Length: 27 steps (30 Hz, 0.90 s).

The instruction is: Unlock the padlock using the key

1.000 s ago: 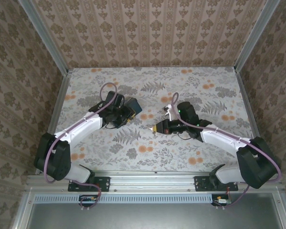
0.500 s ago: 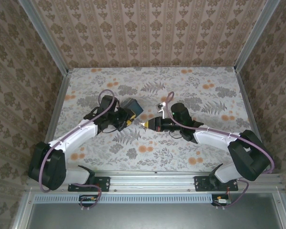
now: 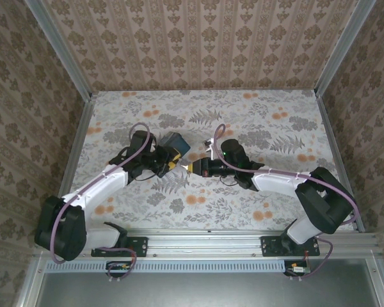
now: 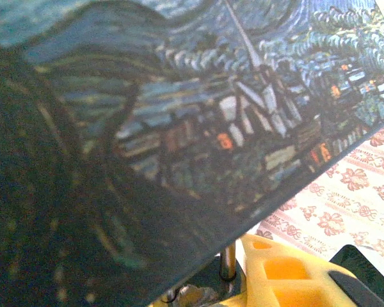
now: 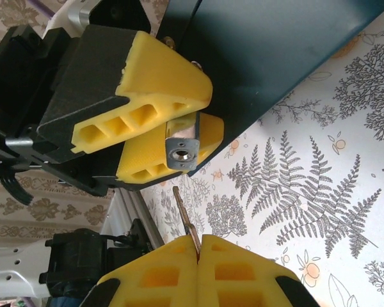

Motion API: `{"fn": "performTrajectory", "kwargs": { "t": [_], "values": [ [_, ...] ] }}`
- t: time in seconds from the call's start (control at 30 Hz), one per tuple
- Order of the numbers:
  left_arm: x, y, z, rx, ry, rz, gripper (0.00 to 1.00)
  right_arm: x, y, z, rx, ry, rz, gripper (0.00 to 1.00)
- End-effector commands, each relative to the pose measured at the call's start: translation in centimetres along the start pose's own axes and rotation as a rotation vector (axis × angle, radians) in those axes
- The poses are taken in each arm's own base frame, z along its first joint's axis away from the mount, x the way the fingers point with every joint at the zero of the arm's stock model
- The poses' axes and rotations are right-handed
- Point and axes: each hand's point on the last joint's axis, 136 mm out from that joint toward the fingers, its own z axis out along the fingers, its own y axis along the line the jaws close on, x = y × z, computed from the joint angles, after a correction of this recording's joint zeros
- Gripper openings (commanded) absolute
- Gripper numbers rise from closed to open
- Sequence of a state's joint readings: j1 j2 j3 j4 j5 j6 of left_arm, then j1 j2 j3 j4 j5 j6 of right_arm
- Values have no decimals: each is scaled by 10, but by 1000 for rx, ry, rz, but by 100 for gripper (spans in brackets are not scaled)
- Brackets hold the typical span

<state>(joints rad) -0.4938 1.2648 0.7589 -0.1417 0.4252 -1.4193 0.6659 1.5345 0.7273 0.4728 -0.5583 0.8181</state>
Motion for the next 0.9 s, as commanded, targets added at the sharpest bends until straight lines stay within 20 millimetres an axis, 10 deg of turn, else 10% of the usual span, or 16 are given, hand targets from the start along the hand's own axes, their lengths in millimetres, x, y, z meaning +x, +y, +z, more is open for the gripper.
{"fn": "performTrajectory", "kwargs": {
  "t": [0.0, 0.87],
  "values": [
    [1, -18, -8, 69, 6, 12, 4, -17, 13, 4, -28, -48, -42, 0],
    [-1, -13, -8, 66, -12, -18, 3, -25, 8, 14, -25, -65, -22, 0]
  ]
}}
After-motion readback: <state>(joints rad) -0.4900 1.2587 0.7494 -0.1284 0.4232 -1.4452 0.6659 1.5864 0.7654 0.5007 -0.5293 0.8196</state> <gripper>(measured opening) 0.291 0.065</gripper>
